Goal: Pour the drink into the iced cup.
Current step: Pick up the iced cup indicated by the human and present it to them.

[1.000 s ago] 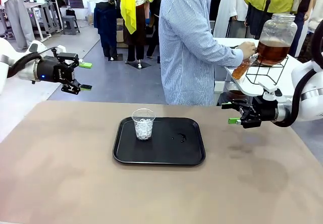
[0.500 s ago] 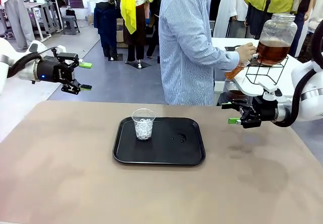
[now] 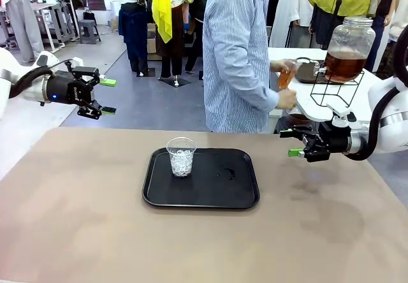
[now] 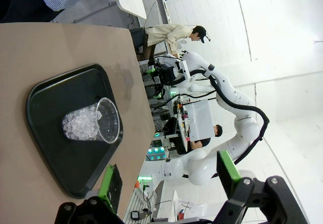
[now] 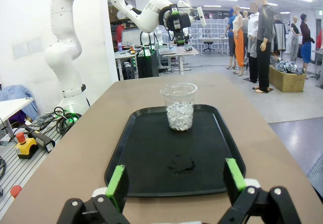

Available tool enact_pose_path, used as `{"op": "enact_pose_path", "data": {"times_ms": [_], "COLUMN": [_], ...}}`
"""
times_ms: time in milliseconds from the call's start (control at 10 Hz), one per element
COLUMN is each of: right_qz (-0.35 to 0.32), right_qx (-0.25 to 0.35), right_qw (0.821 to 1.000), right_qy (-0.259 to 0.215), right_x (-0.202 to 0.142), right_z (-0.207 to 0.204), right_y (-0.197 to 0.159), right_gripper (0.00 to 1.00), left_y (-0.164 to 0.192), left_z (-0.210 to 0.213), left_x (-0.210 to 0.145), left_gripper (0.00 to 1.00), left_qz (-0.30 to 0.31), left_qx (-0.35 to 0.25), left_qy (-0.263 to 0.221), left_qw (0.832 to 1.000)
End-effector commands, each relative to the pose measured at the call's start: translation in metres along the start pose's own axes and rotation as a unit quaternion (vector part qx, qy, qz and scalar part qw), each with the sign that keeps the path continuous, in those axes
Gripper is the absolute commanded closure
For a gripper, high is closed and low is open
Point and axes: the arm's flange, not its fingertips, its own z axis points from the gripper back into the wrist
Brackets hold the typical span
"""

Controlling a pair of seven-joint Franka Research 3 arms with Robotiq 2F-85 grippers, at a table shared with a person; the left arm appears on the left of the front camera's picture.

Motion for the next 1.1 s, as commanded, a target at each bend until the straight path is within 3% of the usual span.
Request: {"op": "enact_pose_path", "data": {"times_ms": [0, 1000], "right_qz": [0.003, 0.003], "right_qx": [0.003, 0.003], "right_qw": [1.0, 1.0], "right_qy": [-0.002, -0.002], "right_x": [0.003, 0.003], "right_z": [-0.001, -0.001], "right_y": [-0.0013, -0.0013], "right_gripper": [0.0, 0.0], "left_y": [-0.0011, -0.0011], "left_z": [0.0002, 0.0002], "left_x": [-0.0009, -0.0009], "left_gripper": [0.0, 0.0], "left_qz": [-0.003, -0.003], "left_qx": [0.001, 0.001], "left_qy": [-0.001, -0.001], "left_qw": [1.0, 1.0]}}
